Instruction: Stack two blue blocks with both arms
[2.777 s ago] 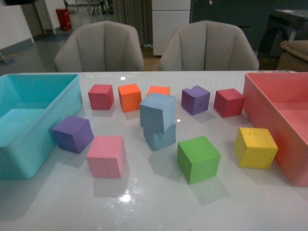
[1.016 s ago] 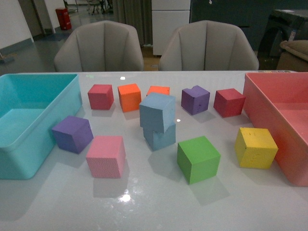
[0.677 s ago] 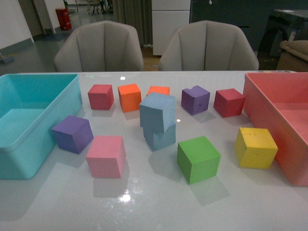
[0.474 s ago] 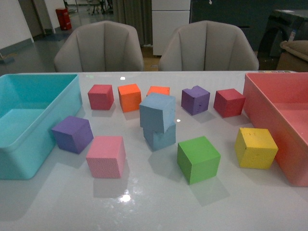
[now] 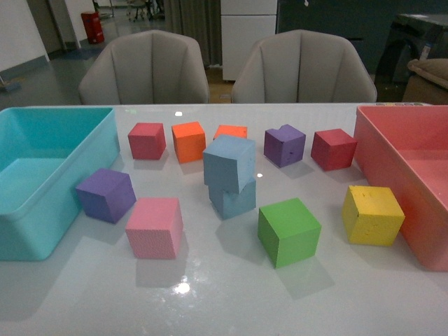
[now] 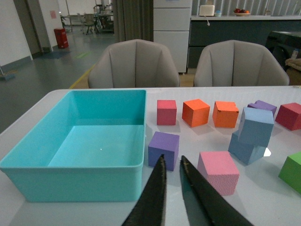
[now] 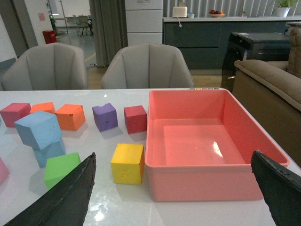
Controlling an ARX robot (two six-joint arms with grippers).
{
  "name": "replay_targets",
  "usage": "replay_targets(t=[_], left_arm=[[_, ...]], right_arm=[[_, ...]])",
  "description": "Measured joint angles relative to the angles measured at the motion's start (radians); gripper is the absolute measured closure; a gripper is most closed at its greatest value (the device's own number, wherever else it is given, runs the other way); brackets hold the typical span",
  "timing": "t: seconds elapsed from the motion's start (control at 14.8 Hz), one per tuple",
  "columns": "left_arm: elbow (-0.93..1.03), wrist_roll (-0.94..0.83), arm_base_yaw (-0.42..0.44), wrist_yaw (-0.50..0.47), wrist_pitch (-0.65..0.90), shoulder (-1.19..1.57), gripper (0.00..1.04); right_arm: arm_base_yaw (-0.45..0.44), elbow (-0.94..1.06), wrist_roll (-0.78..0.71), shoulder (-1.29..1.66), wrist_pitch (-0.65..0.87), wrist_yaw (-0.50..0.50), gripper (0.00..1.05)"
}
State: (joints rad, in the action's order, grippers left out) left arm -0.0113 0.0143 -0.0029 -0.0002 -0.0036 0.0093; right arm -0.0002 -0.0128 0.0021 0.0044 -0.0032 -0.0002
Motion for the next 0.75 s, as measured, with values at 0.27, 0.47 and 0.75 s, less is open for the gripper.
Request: replay_targets(t=[0.27,0.47,0.75], left_arm=[[0.0,0.0,0.0,0.0,0.0,0.0,0.41],[0.0,-0.001,0.0,0.0,0.0,0.0,0.05],[0.0,-0.001,0.0,0.0,0.0,0.0,0.07]], right_arm=[[0.0,0.0,0.0,0.0,0.0,0.0,0.06],[0.0,0.0,0.0,0.0,0.0,0.0,0.06],[0.0,0.0,0.0,0.0,0.0,0.0,0.06]])
